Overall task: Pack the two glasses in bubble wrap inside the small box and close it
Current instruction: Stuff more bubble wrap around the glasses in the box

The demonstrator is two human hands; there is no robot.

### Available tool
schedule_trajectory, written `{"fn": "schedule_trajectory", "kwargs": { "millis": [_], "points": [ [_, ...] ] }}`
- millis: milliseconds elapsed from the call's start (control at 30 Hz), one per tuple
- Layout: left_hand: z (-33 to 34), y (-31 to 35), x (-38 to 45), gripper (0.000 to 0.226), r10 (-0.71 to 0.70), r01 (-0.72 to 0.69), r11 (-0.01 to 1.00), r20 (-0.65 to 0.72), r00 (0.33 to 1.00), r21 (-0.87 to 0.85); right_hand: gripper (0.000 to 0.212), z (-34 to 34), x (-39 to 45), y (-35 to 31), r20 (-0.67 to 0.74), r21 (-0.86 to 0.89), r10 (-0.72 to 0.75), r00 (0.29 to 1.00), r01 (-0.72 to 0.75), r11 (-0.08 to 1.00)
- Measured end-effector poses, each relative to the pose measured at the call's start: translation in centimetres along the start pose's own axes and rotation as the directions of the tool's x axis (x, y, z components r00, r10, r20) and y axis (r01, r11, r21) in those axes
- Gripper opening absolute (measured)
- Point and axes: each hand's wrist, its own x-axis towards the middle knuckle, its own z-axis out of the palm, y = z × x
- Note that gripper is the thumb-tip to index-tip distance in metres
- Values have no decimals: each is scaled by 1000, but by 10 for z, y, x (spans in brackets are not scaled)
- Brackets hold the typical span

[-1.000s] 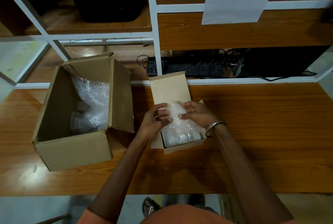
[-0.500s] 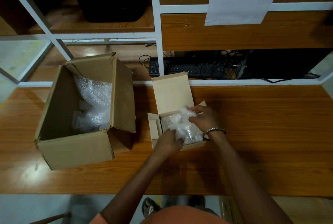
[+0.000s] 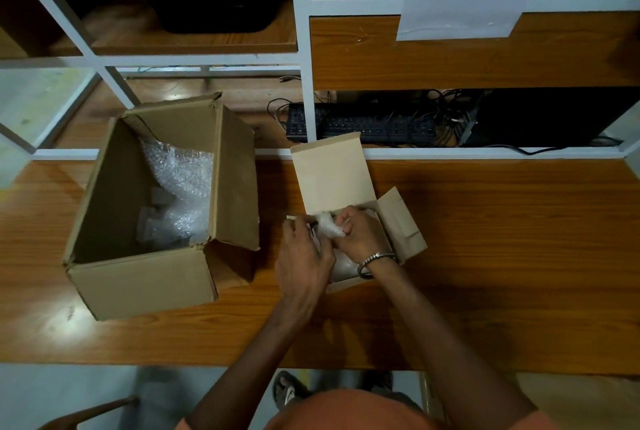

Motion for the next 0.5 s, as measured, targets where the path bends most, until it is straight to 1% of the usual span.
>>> {"fn": "schedule_trajectory", "kwargs": {
  "millis": [100, 167, 200, 233, 267, 300, 333, 400, 500],
  "points": [
    [9, -7, 13, 29, 28, -31, 999, 212, 977, 9, 22, 8, -1, 1, 14, 0, 2, 1000, -2, 1000],
    [8, -6, 19, 25, 4, 6, 999, 308, 951, -31, 17, 11, 1, 6, 57, 6, 15, 998, -15, 1000],
    [5, -3, 23, 29, -22, 38, 998, 327, 945, -44, 17, 10, 3, 10, 101, 48, 32, 994, -37, 998],
    [3, -1, 27, 34, -49, 70, 996, 336, 941, -51, 19, 5, 5, 13, 164, 132, 59, 985, -81, 988],
    [2, 0, 31, 39, -72, 93, 995, 342, 937, -44, 22, -3, 5, 15, 241, 226, 89, 966, -145, 963],
    [3, -1, 35, 41, -78, 94, 995, 347, 935, -30, 26, -12, 6, 19, 315, 284, 110, 943, -204, 937],
    [4, -1, 36, 41, -73, 82, 997, 353, 933, -11, 29, -20, 6, 21, 375, 302, 120, 919, -244, 922],
    [6, 2, 38, 41, -57, 48, 998, 368, 928, 34, 38, -31, 5, 26, 454, 277, 138, 880, -287, 917],
    [9, 6, 38, 41, -43, 6, 995, 379, 924, 98, 51, -29, 4, 31, 478, 235, 161, 863, -302, 924]
  ]
}}
